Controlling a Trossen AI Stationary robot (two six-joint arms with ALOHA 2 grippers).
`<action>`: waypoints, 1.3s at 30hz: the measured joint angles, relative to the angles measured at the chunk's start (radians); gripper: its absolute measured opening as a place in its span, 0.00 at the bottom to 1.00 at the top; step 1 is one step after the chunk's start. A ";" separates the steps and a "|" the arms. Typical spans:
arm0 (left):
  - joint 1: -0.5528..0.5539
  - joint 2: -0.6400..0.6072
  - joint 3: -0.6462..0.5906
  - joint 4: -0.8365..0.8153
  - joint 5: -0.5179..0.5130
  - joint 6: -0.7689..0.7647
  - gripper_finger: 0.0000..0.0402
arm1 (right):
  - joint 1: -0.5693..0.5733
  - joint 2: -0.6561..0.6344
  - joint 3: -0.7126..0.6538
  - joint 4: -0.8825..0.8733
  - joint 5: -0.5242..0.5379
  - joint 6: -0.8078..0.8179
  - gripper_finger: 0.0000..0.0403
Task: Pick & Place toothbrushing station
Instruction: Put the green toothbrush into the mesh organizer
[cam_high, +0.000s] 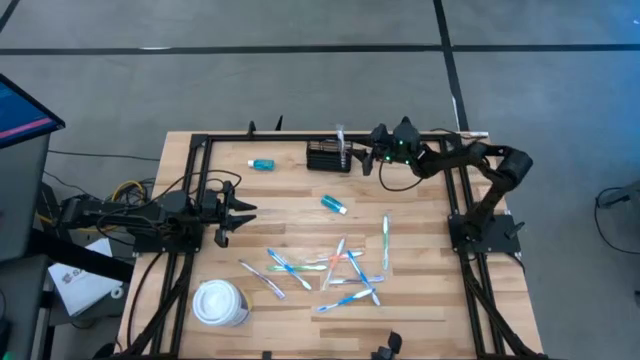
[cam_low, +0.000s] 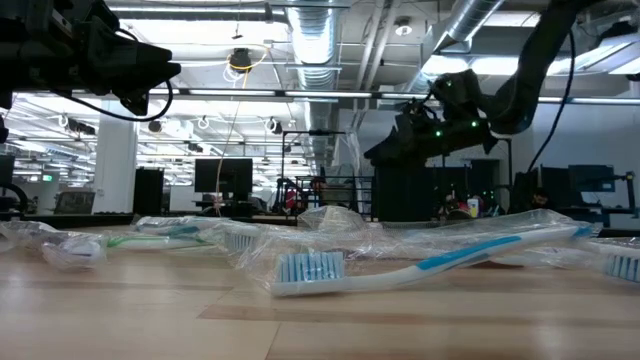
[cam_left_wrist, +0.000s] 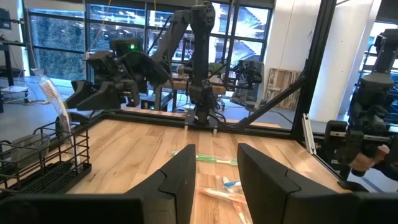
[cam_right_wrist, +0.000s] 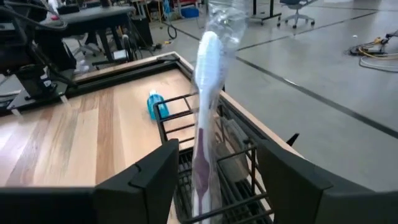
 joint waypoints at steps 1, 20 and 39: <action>0.000 0.000 0.000 0.000 0.000 0.000 0.28 | 0.000 -0.015 0.000 -0.022 0.000 -0.007 0.52; 0.000 0.000 0.000 0.000 0.000 0.000 0.28 | 0.001 -0.301 0.000 -0.617 0.000 -0.057 0.44; 0.000 0.000 0.000 0.000 0.000 0.000 0.28 | 0.006 -0.481 0.000 -1.196 0.000 -0.055 0.38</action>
